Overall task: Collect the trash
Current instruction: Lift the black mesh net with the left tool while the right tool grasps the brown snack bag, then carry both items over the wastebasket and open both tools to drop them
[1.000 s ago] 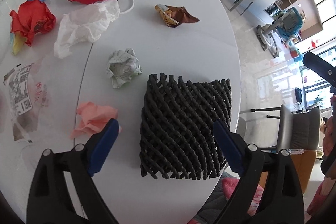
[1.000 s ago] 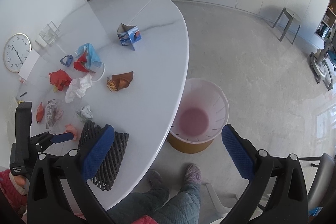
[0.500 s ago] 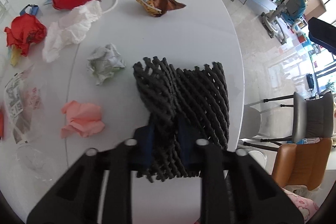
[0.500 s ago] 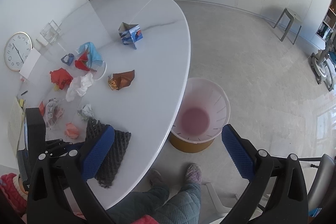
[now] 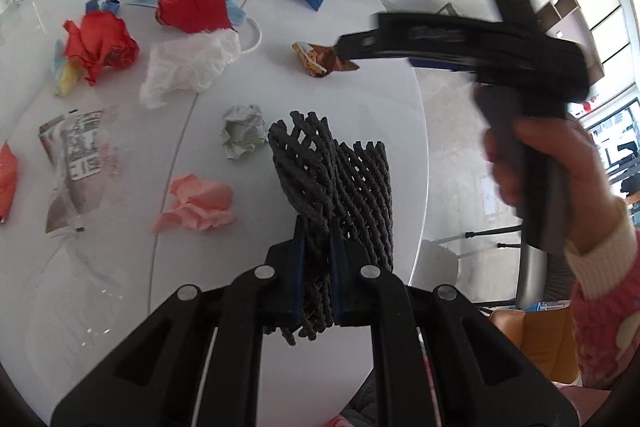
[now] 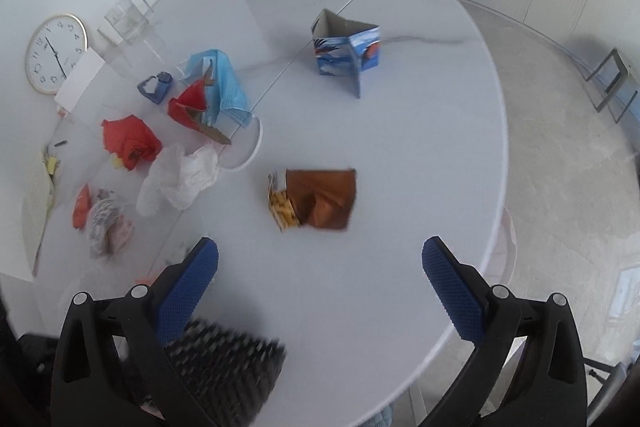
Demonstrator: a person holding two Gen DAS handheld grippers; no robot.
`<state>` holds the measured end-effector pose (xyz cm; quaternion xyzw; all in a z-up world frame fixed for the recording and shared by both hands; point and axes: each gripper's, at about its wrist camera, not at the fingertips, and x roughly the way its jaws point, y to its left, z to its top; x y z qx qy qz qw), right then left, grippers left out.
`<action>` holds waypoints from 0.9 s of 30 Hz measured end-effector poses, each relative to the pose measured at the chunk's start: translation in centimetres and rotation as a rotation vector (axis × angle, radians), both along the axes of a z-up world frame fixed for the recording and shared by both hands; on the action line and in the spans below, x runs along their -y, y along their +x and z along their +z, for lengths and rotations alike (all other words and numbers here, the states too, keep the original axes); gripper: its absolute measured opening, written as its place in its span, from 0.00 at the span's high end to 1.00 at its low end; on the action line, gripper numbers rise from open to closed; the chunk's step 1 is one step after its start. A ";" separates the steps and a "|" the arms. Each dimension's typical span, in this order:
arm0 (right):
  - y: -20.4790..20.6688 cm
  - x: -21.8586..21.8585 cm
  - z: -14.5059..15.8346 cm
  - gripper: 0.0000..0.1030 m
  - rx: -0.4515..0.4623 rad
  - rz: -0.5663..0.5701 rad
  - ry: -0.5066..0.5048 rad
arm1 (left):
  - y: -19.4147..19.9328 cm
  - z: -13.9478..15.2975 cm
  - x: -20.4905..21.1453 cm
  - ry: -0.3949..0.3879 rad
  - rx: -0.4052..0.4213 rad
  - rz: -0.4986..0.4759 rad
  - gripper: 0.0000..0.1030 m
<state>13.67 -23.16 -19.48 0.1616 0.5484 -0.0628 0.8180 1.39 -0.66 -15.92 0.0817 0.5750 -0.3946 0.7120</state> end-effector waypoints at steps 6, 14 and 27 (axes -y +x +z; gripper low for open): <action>2.5 -0.6 -2.4 0.19 -0.062 -0.009 -0.034 | -0.2 1.5 -2.1 -0.032 0.010 0.049 0.90; 2.1 -0.7 -1.7 0.47 -0.051 0.019 -0.032 | -0.1 1.7 -2.5 -0.034 0.012 0.088 0.90; -7.3 10.1 6.1 0.46 0.093 -0.014 -0.023 | -2.7 3.8 7.5 -0.060 0.078 0.029 0.90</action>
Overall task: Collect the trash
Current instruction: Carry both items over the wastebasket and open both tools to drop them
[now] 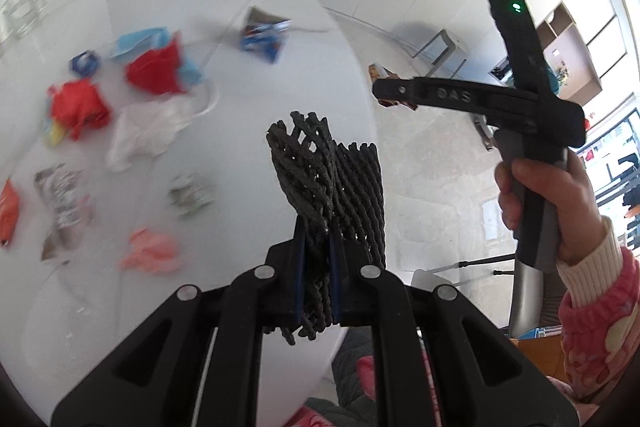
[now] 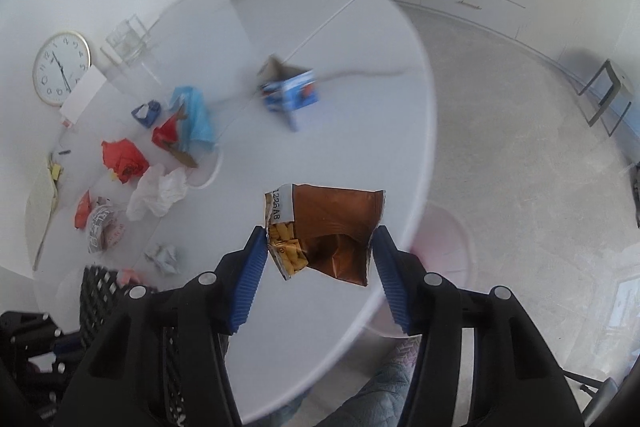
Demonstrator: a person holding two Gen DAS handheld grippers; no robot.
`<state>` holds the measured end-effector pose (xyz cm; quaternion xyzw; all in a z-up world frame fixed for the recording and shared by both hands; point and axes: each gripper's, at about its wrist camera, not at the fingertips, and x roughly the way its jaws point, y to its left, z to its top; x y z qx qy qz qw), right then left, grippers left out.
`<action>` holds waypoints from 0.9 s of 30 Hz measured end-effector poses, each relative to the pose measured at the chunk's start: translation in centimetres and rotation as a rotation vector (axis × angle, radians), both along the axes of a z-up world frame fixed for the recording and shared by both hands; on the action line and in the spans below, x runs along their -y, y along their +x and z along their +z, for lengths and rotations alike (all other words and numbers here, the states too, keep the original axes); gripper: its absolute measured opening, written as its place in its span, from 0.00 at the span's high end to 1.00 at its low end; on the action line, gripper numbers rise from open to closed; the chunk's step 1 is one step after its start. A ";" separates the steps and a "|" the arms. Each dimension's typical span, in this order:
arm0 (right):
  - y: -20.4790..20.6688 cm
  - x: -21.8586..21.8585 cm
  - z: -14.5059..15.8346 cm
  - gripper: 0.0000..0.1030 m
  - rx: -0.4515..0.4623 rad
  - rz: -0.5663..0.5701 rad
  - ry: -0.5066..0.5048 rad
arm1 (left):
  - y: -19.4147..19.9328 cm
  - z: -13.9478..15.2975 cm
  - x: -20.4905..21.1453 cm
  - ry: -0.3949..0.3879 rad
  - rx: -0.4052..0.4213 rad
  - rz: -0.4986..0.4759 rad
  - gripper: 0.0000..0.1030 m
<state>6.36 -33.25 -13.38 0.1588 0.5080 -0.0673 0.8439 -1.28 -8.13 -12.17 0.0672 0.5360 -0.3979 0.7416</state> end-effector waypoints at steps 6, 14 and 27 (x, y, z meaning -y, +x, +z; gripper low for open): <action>-4.3 10.2 1.3 0.44 0.008 -0.004 -0.059 | -2.7 -0.7 12.7 0.079 0.073 -0.041 0.90; -5.9 19.4 -0.3 0.44 -0.009 0.036 -0.065 | -2.9 -8.4 25.6 0.223 0.037 0.072 0.90; -3.2 21.0 -4.6 0.42 -0.059 0.237 0.020 | -0.5 -14.8 28.6 0.408 0.060 0.239 0.43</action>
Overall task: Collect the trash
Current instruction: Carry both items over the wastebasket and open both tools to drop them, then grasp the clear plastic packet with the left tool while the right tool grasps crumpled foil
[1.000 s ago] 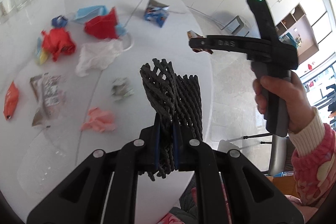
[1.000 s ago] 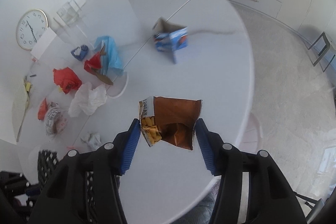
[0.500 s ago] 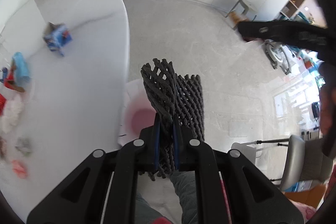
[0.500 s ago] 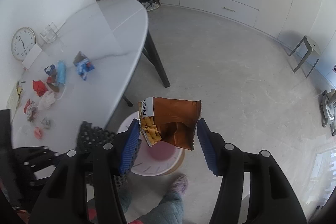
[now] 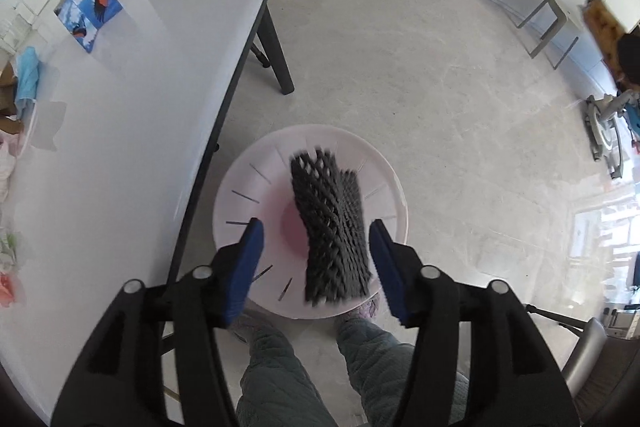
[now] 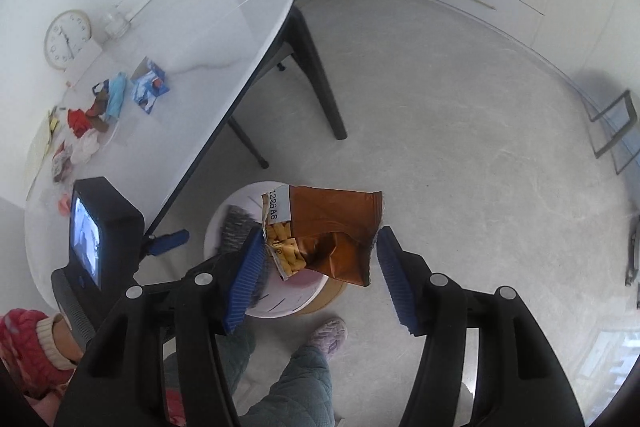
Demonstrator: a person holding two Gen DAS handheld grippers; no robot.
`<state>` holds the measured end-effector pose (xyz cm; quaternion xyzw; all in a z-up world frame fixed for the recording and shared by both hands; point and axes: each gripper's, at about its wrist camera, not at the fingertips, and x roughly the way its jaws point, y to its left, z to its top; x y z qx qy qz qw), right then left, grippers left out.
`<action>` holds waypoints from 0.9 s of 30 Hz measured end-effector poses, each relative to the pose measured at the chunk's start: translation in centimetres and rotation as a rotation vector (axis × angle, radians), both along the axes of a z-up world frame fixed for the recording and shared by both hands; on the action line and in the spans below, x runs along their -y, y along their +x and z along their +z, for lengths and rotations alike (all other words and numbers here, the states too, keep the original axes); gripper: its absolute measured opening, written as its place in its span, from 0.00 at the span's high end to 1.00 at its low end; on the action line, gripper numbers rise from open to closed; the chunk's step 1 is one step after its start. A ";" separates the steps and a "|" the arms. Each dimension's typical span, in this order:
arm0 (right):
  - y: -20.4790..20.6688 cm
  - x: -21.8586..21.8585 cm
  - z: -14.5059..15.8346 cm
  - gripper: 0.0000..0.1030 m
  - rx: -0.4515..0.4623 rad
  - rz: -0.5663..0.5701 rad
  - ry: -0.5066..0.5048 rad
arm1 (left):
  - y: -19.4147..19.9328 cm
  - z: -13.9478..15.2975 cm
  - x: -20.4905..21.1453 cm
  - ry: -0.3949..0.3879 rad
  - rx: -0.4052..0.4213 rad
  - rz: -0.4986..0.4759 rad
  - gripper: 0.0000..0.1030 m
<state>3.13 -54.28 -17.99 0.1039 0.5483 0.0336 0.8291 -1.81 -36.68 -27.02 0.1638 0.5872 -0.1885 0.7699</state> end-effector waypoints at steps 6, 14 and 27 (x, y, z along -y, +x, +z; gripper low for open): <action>1.0 -0.8 -0.8 0.42 -0.005 0.075 0.030 | -0.5 3.5 -0.3 -0.014 0.039 -0.011 0.32; 2.1 -4.7 -4.2 0.39 -0.050 0.226 0.103 | -2.0 11.5 -4.7 -0.058 0.124 0.107 0.20; 3.9 -9.5 0.9 0.02 0.037 0.230 0.014 | -1.3 17.6 -16.8 -0.115 0.164 0.349 0.12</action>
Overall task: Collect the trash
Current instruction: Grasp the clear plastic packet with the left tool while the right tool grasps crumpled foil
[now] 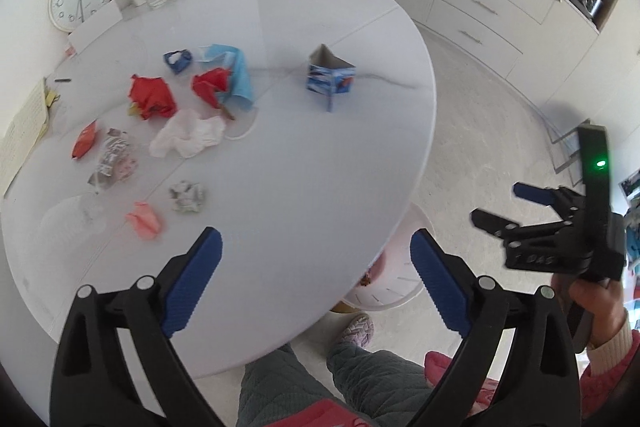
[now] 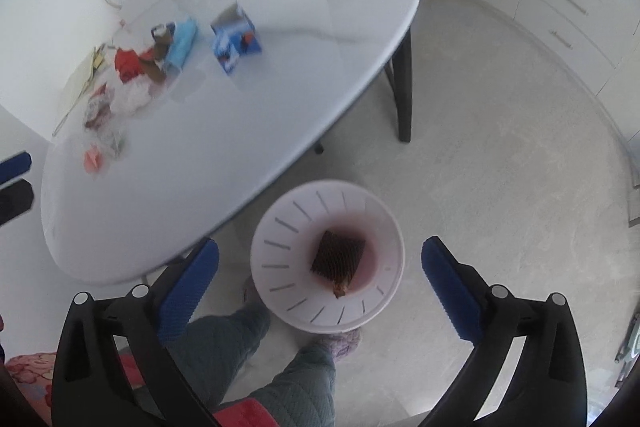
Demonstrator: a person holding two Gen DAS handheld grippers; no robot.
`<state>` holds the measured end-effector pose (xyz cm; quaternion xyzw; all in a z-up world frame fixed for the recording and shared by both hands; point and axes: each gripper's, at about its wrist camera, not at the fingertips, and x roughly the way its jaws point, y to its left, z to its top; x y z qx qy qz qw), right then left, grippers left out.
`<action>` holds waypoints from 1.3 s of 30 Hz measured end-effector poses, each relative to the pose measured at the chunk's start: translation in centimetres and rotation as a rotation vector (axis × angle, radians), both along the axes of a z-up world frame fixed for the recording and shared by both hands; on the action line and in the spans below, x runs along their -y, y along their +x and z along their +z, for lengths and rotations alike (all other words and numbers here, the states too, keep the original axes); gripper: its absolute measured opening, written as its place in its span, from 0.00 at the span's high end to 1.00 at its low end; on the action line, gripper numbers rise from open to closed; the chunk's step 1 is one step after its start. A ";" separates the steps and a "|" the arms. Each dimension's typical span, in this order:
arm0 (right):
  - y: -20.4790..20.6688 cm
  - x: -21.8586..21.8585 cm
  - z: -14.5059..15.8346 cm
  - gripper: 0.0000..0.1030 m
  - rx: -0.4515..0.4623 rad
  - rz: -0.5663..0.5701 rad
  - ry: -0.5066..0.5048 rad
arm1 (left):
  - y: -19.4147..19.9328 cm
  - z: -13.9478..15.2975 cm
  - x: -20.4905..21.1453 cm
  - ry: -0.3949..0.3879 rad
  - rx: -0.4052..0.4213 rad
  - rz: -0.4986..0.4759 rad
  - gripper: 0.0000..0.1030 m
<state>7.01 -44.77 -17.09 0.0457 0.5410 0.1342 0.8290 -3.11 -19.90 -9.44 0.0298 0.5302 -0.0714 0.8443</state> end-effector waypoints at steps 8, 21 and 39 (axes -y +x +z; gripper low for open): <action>1.2 -7.6 5.2 0.02 0.087 0.041 0.036 | 1.6 1.6 -11.3 -0.002 0.031 0.089 0.11; 4.2 -23.0 4.2 0.02 0.053 0.167 0.040 | 4.1 -0.7 -28.1 -0.095 -0.035 0.260 0.11; 5.6 -29.6 0.1 0.02 -0.068 0.102 -0.026 | 16.7 -8.4 -24.4 0.059 -0.190 -0.093 0.13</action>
